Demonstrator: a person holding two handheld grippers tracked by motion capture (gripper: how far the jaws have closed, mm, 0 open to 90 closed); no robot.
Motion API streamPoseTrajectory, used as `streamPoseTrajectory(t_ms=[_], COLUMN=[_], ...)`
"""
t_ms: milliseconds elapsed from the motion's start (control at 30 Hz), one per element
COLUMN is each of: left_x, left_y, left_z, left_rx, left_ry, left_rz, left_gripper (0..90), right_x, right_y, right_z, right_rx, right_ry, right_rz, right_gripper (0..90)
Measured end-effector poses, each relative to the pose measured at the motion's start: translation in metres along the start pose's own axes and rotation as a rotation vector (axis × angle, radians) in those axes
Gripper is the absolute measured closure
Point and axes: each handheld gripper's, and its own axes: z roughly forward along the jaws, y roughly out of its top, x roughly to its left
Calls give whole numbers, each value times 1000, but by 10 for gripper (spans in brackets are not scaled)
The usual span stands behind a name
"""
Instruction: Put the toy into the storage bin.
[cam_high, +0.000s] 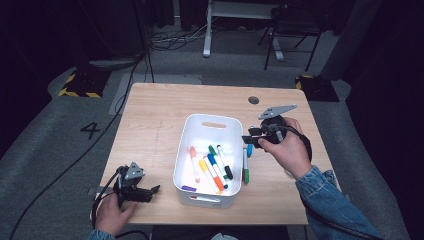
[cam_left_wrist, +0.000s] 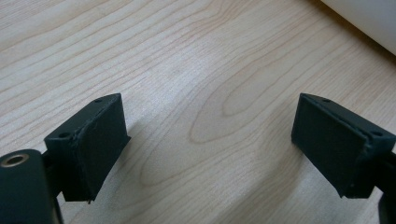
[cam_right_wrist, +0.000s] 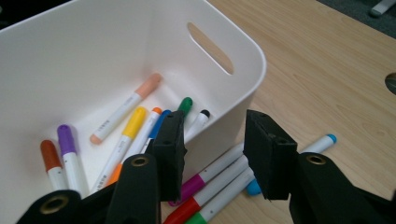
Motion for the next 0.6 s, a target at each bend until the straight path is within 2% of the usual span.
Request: streamPoseTrajectory(t_ms=[167, 400, 600], left_x=[0, 0, 0], left_y=[0, 0, 0], left_z=[0, 0, 0], left_rx=[0, -1, -1], left_ry=[0, 0, 0], left_rz=[0, -2, -2], left_gripper=[107, 107, 107], right_x=[-20, -50, -70], right_y=[-7, -18, -25], right_z=[8, 30, 50], right_rx=[12, 45, 88], right_ry=[-15, -43, -78], right_rz=[48, 116, 150], right_gripper=[587, 583, 569])
